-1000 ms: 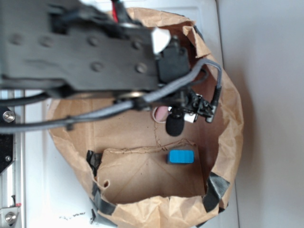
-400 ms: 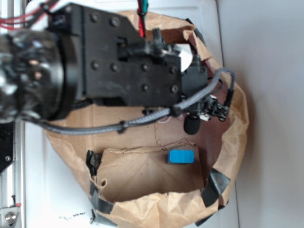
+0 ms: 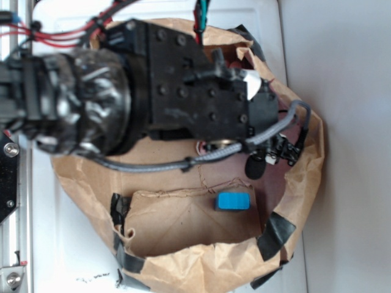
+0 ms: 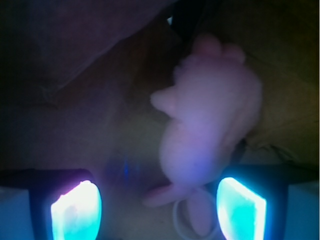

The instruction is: Grab the pink bunny.

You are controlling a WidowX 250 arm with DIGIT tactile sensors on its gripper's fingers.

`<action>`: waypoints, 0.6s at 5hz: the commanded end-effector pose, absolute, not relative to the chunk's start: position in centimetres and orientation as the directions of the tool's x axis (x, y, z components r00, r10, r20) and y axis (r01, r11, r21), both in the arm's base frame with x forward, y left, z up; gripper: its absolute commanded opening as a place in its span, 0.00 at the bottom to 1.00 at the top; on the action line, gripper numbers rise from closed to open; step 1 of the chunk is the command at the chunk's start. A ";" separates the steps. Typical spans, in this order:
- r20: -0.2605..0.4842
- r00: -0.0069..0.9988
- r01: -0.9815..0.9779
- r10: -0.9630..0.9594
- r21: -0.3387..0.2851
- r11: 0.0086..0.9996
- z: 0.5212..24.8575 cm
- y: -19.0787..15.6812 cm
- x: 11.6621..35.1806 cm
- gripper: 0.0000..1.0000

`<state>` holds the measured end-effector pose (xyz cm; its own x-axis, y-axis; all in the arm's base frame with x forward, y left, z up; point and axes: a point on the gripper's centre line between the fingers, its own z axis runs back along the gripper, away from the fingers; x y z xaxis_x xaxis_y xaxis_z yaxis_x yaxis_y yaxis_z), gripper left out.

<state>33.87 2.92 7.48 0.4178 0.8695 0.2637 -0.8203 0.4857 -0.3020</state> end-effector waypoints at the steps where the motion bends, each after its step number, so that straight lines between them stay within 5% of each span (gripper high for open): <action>1: 0.276 0.430 -0.825 0.860 -0.266 0.498 7.5 3.2 34.5 1.00; 3: 0.248 0.382 -0.873 0.890 -0.219 0.436 7.0 5.5 33.2 1.00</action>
<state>32.58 5.08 5.59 0.4040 0.8862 0.2267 -0.8786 0.4450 -0.1736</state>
